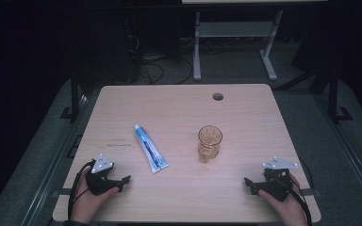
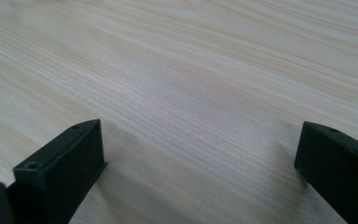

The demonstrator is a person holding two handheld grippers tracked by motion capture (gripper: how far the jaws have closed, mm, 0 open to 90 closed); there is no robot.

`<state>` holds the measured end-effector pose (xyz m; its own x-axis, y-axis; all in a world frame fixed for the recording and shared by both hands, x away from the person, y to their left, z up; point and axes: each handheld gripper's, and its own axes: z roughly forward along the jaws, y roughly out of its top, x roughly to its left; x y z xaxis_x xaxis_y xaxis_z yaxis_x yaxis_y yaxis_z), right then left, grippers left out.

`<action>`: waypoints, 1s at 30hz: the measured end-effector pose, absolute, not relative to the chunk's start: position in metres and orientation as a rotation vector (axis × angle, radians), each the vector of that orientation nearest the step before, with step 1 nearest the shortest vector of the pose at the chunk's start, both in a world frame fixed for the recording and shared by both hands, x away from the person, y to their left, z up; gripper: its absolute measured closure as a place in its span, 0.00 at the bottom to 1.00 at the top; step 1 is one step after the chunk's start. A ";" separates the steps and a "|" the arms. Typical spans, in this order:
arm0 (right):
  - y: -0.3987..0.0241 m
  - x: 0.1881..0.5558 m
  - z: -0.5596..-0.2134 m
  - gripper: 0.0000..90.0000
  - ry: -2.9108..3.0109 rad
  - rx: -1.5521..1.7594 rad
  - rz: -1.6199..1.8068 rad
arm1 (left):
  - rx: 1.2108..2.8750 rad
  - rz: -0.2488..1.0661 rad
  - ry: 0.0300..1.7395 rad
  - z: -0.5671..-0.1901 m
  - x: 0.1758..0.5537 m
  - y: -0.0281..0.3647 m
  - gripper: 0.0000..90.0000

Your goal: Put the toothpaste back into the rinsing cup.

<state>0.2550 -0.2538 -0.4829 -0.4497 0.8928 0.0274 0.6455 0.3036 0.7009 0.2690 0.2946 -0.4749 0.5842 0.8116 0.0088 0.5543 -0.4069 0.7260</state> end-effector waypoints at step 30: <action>-0.255 0.254 -0.483 0.01 2.196 1.396 0.918 | 2.093 0.377 1.008 -0.439 0.290 0.275 0.50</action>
